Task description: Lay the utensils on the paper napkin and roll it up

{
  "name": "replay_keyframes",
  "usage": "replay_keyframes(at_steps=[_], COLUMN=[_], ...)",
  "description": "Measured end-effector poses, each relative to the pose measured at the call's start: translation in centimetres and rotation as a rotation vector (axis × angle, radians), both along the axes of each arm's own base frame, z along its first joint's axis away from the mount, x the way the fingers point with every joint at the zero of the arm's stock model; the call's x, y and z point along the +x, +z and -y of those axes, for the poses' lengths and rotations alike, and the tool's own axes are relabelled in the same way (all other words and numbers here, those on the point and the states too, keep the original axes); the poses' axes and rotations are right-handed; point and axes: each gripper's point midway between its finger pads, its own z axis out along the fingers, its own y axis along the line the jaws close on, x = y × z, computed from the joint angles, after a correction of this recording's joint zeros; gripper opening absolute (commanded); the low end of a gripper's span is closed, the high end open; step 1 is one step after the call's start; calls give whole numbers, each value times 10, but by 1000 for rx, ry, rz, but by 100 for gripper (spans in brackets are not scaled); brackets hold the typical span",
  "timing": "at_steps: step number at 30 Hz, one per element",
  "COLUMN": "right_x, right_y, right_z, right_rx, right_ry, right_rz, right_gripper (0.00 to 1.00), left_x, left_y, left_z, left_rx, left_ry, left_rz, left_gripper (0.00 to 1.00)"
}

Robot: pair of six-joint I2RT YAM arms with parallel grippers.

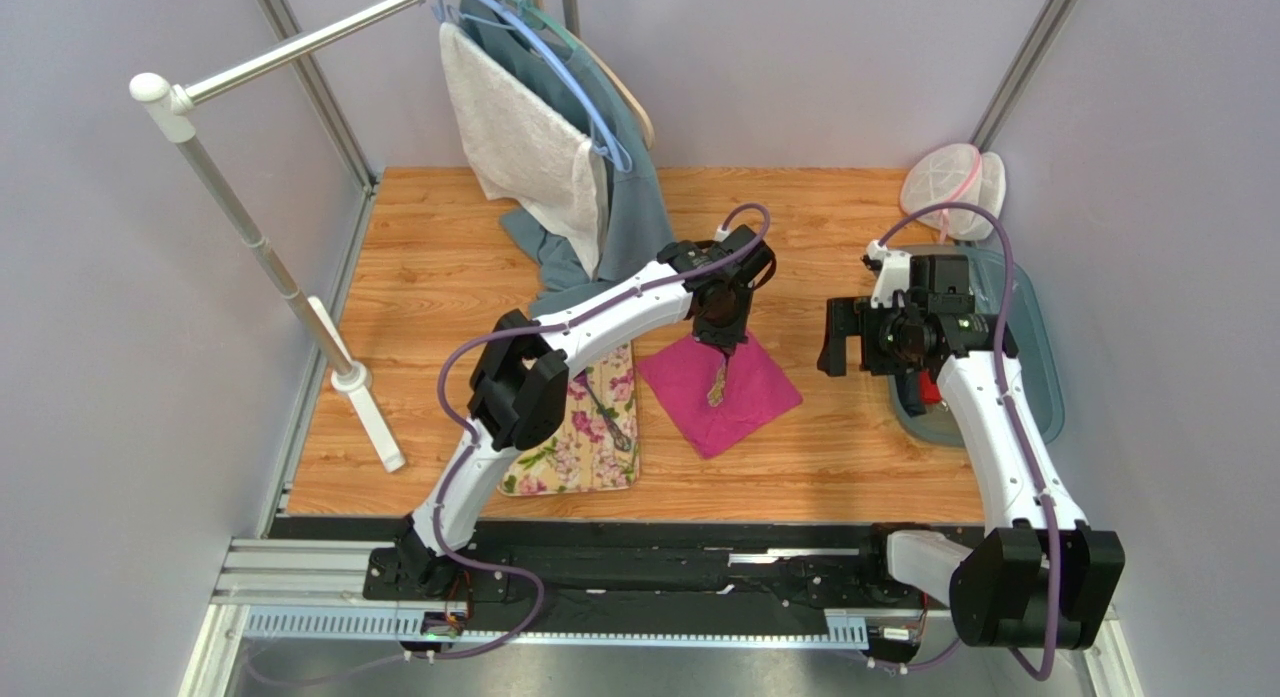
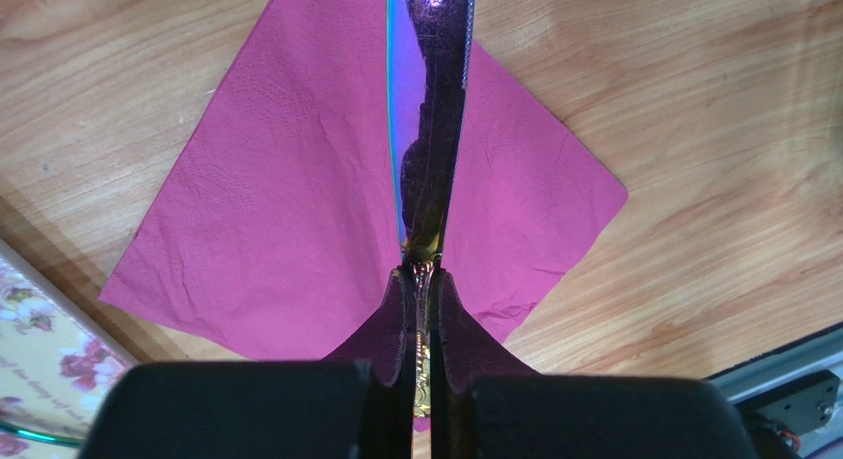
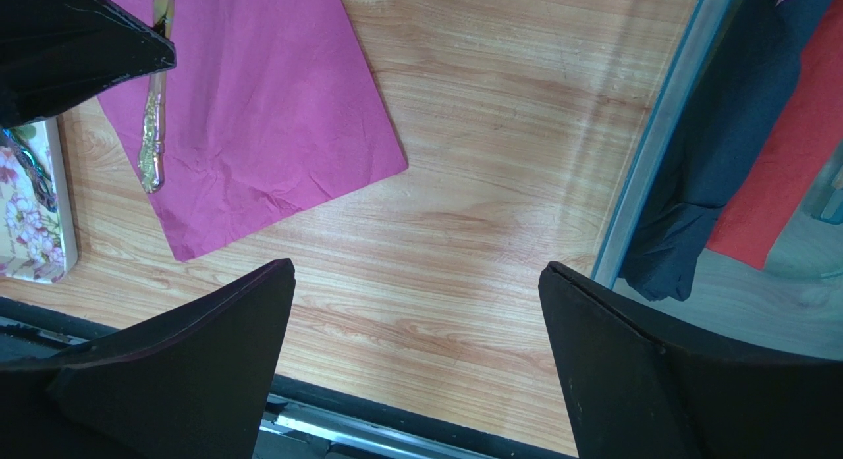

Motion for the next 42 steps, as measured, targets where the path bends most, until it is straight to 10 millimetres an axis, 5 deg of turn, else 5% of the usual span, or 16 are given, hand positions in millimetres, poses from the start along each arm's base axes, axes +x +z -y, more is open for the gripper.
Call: replay_keyframes(at_steps=[9, 36, 42], right_x=[3, 4, 4], right_y=[-5, -13, -13], right_z=[-3, -5, -5], right_rx=[19, 32, 32], right_ry=[-1, -1, -1], right_rz=[-31, -64, -64], right_gripper=[100, 100, 100], left_x=[0, 10, 10], left_y=[-26, -61, -66], left_z=[1, -12, -13], left_rx=[19, 54, 61], left_ry=[38, 92, 93], left_rz=[-46, -105, -111], left_gripper=[0, 0, 13])
